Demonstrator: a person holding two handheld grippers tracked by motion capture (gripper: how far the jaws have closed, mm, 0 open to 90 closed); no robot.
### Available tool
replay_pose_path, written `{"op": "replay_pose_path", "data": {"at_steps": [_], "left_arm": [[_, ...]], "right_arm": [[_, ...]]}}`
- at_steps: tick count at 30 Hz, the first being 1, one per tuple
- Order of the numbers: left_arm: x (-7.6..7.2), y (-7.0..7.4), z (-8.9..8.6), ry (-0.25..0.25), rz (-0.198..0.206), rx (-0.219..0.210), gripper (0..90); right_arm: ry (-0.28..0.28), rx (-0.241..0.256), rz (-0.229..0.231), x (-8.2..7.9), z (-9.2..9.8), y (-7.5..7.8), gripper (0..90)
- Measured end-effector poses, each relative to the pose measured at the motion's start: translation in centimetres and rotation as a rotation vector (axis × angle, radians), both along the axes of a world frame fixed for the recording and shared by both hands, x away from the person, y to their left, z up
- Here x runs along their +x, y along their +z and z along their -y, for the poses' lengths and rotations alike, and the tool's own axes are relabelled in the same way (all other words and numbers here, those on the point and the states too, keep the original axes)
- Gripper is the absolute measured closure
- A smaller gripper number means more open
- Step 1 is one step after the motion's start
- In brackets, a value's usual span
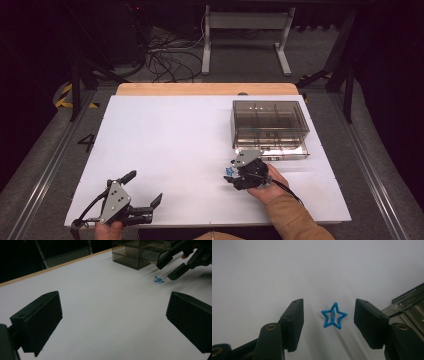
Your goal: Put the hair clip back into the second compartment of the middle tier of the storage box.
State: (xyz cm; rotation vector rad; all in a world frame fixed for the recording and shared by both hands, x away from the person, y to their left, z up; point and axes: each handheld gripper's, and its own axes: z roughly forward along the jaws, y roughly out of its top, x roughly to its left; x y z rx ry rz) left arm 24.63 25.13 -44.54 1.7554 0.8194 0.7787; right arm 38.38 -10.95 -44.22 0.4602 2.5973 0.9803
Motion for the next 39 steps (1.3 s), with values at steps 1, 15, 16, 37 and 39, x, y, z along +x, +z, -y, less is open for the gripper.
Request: {"op": "replay_pose_path", "data": {"at_steps": [1,15,16,37,39], "left_arm": [[0.0,0.0,0.0,0.0,0.0,0.0,1.1],[-0.1,0.0,-0.1,0.003,0.005,0.006,1.1],[-0.1,0.0,-0.2,0.004,0.005,0.007,1.1],[-0.3,0.0,-0.2,0.008,0.001,0.005,1.1],[-0.3,0.0,-0.2,0.007,-0.001,0.002,1.1]], "right_arm": [[-0.001,-0.004,0.002,0.0,0.0,0.0,42.4],[-0.013,-0.033,0.001,0.4,-0.4,-0.8,46.8],[-0.016,-0.037,-0.002,0.5,-0.4,-0.8,47.3],[-0.064,0.002,-0.066,1.6,-0.4,-1.5,57.1],[-0.058,0.009,-0.074,1.7,-0.4,-1.5,59.0]]}}
